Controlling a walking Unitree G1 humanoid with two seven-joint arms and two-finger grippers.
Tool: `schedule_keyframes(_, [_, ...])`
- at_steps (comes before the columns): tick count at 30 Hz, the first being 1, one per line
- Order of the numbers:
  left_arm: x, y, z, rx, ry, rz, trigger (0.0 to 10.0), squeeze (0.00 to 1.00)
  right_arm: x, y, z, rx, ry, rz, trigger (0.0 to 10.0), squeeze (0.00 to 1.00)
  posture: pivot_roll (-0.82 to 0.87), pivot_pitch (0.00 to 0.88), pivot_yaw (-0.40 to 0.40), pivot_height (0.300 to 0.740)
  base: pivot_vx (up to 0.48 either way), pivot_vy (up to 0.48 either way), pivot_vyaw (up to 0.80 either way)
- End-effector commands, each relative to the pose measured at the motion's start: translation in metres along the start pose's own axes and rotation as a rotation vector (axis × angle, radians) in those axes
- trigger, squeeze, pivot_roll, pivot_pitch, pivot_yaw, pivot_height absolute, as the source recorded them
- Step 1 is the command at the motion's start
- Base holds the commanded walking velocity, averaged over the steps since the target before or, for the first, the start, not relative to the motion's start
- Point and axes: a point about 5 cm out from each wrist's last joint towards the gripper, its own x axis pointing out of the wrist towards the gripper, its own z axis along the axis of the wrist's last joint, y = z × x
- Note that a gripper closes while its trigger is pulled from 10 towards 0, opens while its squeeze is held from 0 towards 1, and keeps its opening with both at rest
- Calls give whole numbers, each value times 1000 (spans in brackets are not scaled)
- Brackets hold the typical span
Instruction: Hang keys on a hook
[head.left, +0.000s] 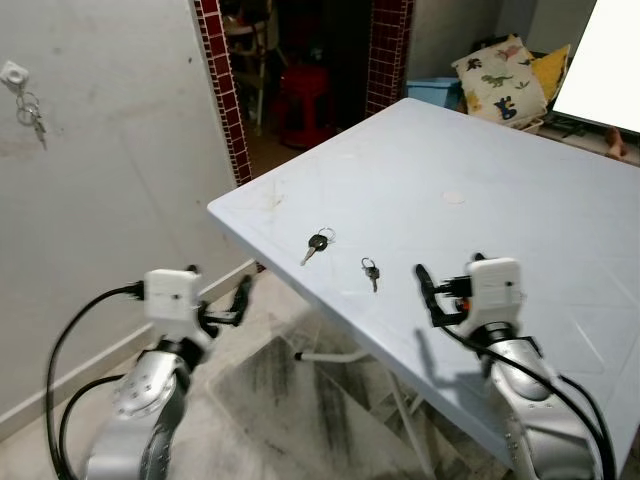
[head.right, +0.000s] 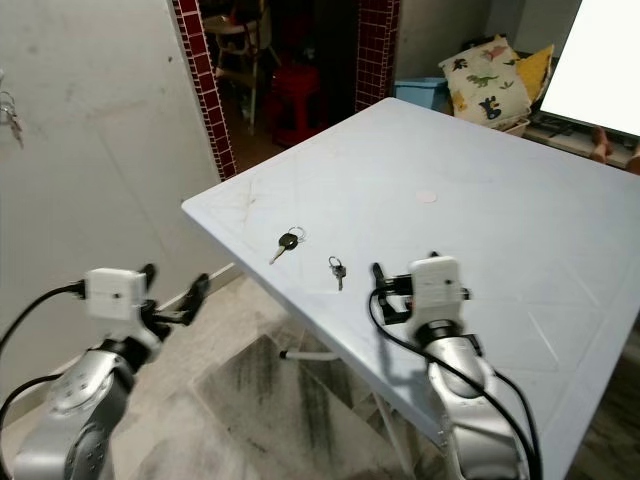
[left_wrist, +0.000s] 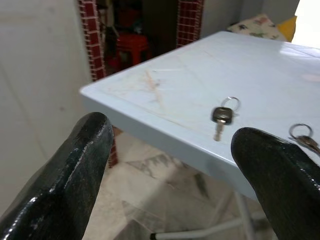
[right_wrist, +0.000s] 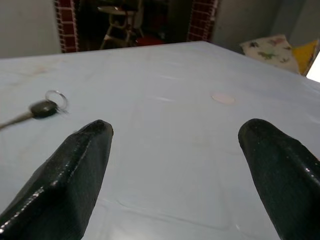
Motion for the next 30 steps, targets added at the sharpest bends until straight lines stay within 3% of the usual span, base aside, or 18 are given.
schedule_keyframes(1, [-2, 7, 1, 14, 2, 32, 10000, 0, 2, 6, 7, 7, -27, 27, 10000, 0, 78, 0, 47, 740, 0, 0, 0])
schedule_keyframes(8, [1, 11, -2, 21, 9, 64, 10000, 0, 7, 6, 3, 65, 28, 23, 10000, 0, 71, 0, 39, 740, 0, 0, 0])
schedule_keyframes(30, [13, 10, -9, 10, -5, 102, 10000, 0, 16, 0, 10, 9, 25, 75, 10000, 0, 41, 0, 2, 740, 0, 0, 0])
